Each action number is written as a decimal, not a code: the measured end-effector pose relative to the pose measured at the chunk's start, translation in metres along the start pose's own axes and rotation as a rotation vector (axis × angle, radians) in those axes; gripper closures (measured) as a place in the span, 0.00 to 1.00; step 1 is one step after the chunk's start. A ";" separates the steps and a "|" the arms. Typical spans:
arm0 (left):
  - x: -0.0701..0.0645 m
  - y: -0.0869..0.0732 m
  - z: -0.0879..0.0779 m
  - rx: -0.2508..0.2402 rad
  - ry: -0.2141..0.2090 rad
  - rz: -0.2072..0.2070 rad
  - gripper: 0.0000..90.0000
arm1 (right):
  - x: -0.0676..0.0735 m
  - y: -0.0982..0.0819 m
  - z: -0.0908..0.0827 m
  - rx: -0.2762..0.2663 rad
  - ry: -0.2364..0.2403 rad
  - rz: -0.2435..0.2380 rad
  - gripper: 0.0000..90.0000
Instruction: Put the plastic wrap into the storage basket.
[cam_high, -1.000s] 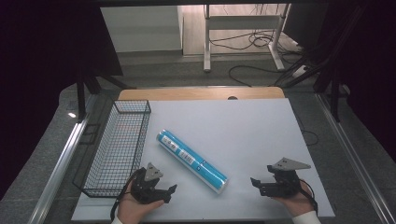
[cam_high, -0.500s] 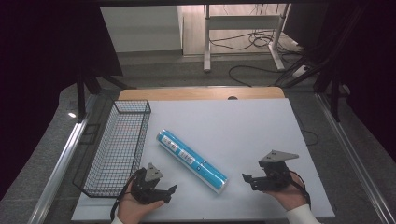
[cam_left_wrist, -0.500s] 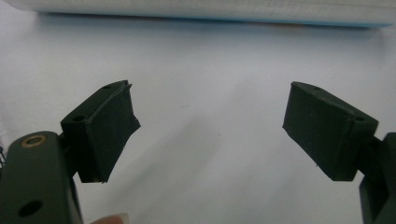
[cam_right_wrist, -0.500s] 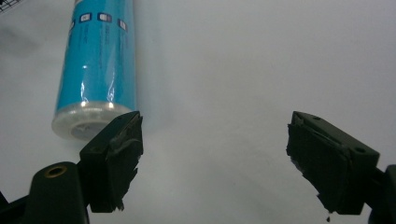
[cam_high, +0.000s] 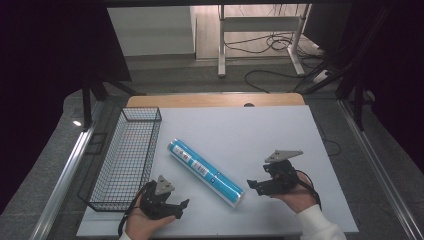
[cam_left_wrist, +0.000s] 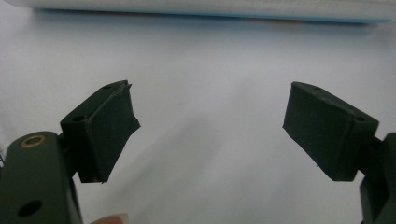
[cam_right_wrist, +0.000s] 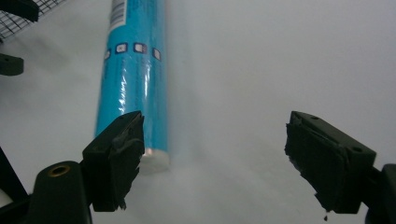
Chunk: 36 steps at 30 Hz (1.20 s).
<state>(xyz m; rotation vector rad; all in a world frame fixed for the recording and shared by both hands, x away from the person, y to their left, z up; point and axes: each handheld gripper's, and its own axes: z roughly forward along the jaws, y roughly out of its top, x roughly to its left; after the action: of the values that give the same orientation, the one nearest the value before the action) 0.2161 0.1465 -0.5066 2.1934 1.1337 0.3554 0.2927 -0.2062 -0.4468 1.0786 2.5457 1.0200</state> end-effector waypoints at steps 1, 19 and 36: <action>0.000 0.000 0.000 -0.001 0.002 -0.003 0.18 | 0.001 0.002 0.001 0.002 0.003 -0.001 0.23; -0.001 -0.002 0.002 0.010 0.005 0.012 0.18 | 0.023 0.052 0.042 0.086 0.046 -0.055 0.23; -0.002 -0.004 0.002 0.017 0.004 0.025 0.18 | 0.048 0.083 0.093 0.199 0.127 -0.090 0.23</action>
<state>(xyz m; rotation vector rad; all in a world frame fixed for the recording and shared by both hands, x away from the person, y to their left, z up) 0.2133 0.1453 -0.5105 2.2245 1.1161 0.3617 0.3437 -0.0833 -0.4566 0.9629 2.8198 0.8529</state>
